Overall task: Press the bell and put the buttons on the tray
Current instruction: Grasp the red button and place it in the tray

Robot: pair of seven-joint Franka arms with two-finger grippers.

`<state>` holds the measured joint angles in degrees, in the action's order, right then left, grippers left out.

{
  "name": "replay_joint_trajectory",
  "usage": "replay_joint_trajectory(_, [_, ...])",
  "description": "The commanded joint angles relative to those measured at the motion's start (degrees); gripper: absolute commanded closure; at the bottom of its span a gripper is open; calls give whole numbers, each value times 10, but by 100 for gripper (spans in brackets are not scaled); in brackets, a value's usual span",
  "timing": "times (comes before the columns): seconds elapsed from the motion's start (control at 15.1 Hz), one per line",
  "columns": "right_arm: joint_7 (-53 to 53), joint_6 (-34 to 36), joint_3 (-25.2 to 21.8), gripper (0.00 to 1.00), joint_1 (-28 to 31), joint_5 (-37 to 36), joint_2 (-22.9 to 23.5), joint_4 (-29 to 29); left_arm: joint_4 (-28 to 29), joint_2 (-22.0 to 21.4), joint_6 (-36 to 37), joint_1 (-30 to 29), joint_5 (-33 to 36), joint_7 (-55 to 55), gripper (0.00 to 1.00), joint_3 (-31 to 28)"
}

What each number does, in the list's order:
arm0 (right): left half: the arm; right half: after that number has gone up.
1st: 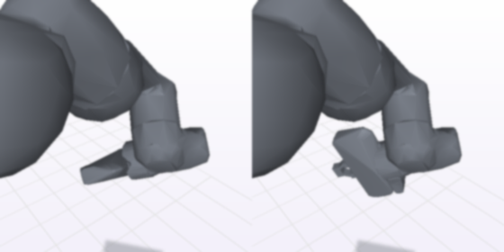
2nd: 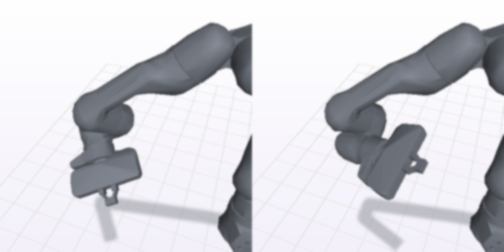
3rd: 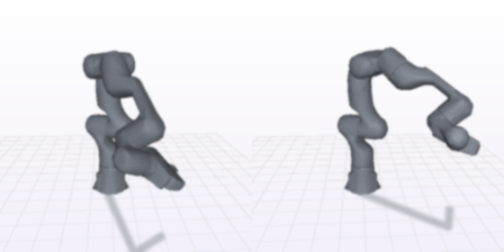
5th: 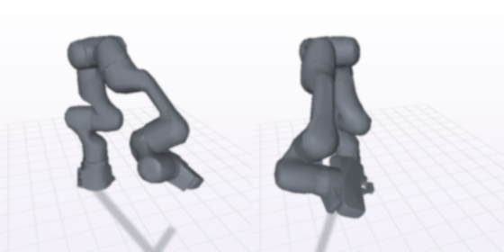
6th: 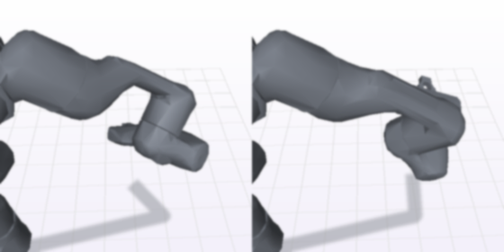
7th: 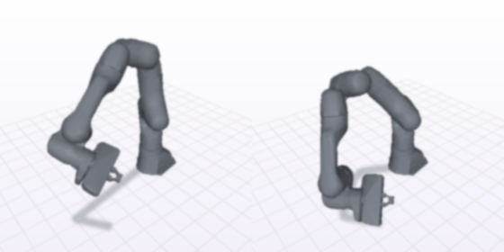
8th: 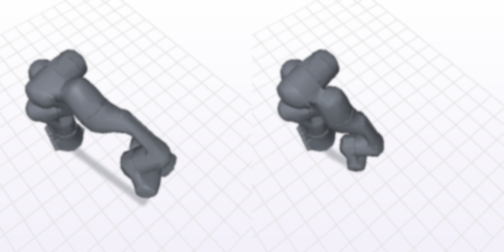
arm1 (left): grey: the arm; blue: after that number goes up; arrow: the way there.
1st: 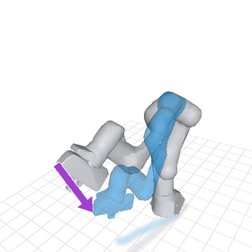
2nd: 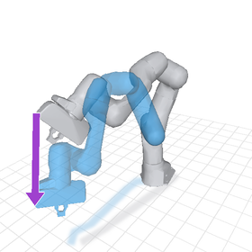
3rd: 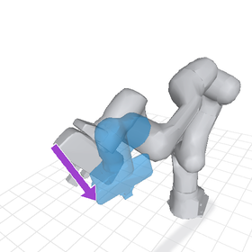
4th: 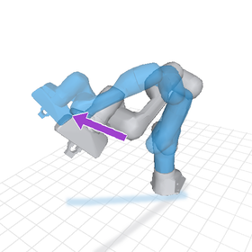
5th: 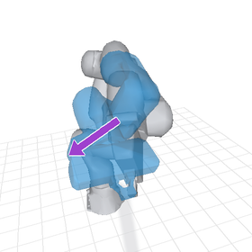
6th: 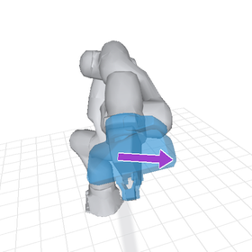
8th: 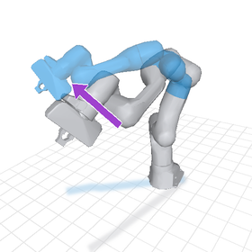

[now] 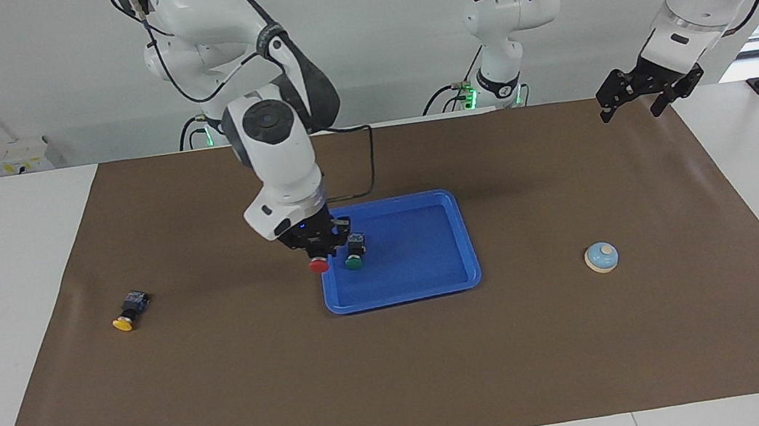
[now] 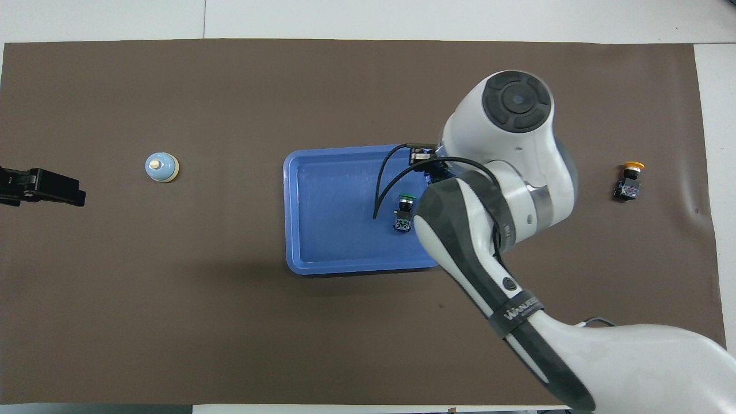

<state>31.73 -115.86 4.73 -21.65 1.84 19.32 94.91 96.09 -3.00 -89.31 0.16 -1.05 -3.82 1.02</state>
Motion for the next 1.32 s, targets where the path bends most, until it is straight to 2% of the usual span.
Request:
replay_joint_trajectory(0.0, [32,-13,-3,100,-49,15,35,-23,-6,-2,7,-2,6,-5,0,0])
replay_joint_trajectory(0.26, [64,-66,-3,100,-107,7,75,-23,-6,-3,7,-2,6,-5,0,0])
replay_joint_trajectory(0.4, [64,-107,-3,100,-117,3,86,-5,-6,-2,7,-2,6,-5,0,0])
replay_joint_trajectory(0.79, [59,-176,-4,100,-112,-3,72,73,-6,-3,7,-2,6,-5,0,0])
replay_joint_trajectory(1.25, [64,-194,-4,100,-108,-7,69,86,-6,-3,7,-2,6,-5,0,0])
